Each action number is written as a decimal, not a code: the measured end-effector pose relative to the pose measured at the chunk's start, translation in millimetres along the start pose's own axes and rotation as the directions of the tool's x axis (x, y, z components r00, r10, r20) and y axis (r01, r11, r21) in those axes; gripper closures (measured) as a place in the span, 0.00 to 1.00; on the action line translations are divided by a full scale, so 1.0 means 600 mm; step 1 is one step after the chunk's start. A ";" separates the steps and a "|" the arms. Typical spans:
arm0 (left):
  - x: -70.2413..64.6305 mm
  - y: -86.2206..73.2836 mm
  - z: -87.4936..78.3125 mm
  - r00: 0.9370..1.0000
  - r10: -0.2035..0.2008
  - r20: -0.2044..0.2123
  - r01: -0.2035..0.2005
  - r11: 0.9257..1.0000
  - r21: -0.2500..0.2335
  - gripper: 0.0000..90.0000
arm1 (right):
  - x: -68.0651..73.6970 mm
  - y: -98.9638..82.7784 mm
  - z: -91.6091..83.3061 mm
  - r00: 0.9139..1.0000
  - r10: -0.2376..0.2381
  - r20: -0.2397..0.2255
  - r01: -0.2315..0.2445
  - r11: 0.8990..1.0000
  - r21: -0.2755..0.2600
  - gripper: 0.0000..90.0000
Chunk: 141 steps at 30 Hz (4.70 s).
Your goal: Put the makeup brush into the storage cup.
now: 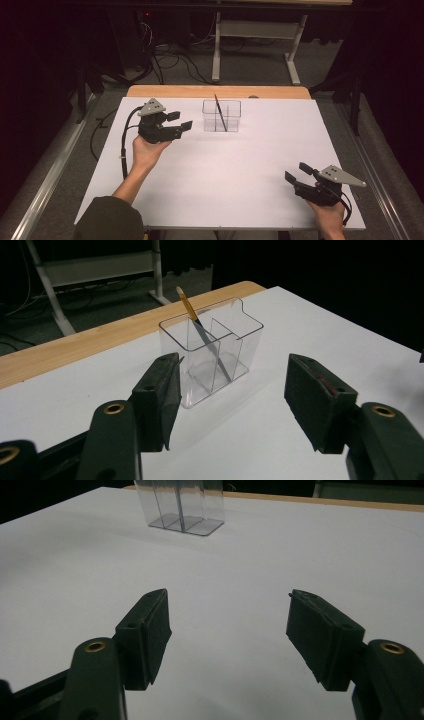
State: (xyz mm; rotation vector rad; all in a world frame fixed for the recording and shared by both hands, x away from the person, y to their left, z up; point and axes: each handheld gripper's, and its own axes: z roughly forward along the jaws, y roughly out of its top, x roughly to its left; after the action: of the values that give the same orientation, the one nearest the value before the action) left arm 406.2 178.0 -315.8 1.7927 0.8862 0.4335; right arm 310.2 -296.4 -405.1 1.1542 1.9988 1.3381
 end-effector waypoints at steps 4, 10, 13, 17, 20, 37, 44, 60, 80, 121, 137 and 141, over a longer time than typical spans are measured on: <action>-0.001 -0.001 -0.005 1.000 -0.002 0.003 0.002 1.000 -0.006 0.44 | 0.000 0.000 0.000 1.000 -0.001 -0.001 0.001 1.000 0.002 0.40; -0.003 -0.006 -0.013 1.000 -0.007 0.005 0.007 1.000 -0.013 0.44 | 0.001 0.000 0.001 1.000 0.000 0.000 0.000 1.000 0.001 0.40; -0.002 -0.008 -0.016 1.000 -0.009 0.004 0.009 1.000 -0.013 0.44 | 0.001 0.000 0.001 1.000 -0.002 -0.001 0.002 1.000 0.002 0.40; -0.001 -0.013 -0.020 1.000 -0.018 0.006 0.018 1.000 -0.012 0.44 | 0.001 0.000 0.001 1.000 -0.002 -0.003 0.002 1.000 0.001 0.40; -0.001 -0.017 -0.023 1.000 -0.019 0.008 0.019 1.000 -0.010 0.44 | 0.001 0.000 0.001 1.000 -0.002 -0.002 0.002 1.000 0.002 0.40; -0.009 -0.036 -0.042 0.999 -0.036 0.024 0.036 0.999 -0.017 0.45 | 0.002 0.000 0.001 1.000 -0.002 -0.002 0.002 1.000 0.003 0.40; -0.013 -0.042 -0.045 0.999 -0.035 0.024 0.036 0.999 -0.016 0.45 | 0.002 0.000 0.001 1.000 -0.002 -0.002 0.002 1.000 0.004 0.40; -0.023 -0.052 -0.065 0.999 -0.028 0.029 0.029 0.999 -0.035 0.45 | 0.002 0.000 0.001 1.000 0.001 -0.002 -0.001 1.000 0.003 0.40; -0.028 -0.073 -0.078 0.999 -0.035 0.029 0.036 0.999 -0.022 0.45 | 0.001 0.000 0.001 1.000 0.004 -0.002 -0.004 1.000 0.002 0.40; -0.021 -0.127 -0.089 0.998 -0.065 -0.013 0.065 0.998 -0.018 0.44 | 0.002 0.000 0.001 1.000 0.002 -0.003 -0.002 1.000 0.003 0.40; -0.023 -0.142 -0.086 0.997 -0.072 -0.018 0.072 0.997 -0.018 0.44 | 0.002 0.000 0.002 1.000 0.003 -0.003 -0.003 1.000 0.003 0.40; -0.023 -0.144 -0.085 0.997 -0.073 -0.017 0.073 0.997 -0.019 0.44 | 0.002 0.000 0.002 1.000 0.002 -0.003 -0.002 1.000 0.003 0.40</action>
State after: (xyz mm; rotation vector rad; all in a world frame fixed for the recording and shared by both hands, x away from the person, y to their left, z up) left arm 332.2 216.9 -373.2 1.7360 0.9543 0.4099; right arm 310.5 -295.0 -405.2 1.1564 2.0024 1.3389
